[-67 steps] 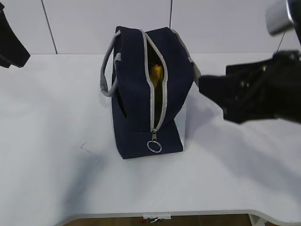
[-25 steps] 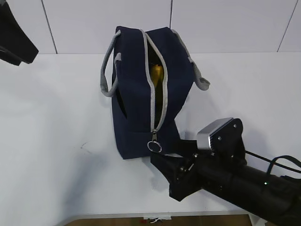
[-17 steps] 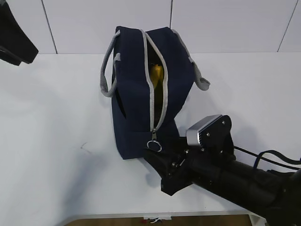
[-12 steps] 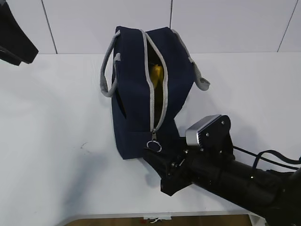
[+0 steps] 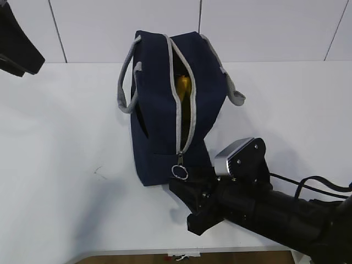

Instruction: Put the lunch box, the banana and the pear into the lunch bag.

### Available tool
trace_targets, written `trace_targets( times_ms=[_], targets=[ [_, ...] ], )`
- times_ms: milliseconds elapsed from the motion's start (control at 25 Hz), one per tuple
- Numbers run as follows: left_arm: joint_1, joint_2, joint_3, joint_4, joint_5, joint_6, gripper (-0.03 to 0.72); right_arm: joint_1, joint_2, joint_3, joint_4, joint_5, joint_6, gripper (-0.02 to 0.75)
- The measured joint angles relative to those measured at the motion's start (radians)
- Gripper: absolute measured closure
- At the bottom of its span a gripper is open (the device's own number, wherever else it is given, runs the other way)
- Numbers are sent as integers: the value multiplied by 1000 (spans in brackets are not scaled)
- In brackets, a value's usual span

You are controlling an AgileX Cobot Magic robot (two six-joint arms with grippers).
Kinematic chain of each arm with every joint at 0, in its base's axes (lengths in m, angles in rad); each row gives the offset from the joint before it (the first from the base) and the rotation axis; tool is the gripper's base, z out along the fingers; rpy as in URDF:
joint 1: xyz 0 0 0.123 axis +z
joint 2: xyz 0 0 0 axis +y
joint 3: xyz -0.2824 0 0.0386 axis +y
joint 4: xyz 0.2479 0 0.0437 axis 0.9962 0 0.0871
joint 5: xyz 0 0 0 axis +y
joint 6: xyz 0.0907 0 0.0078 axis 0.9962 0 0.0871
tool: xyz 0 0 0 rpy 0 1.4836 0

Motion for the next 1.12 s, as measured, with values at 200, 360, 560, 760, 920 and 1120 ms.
trace_targets(
  times_ms=[200,360,560,760,920,1120],
  targets=[
    [0,0,0,0,0,0,445,0,0,0,0,15,0,446],
    [0,0,0,0,0,0,445,0,0,0,0,17,0,497],
    [0,0,0,0,0,0,445,0,0,0,20,41,0,565],
    [0,0,0,0,0,0,445,0,0,0,33,41,22,724],
    [0,0,0,0,0,0,445,0,0,0,35,41,95,724],
    [0,0,0,-21,0,0,445,0,-4,0,10,43,166,724]
  ],
)
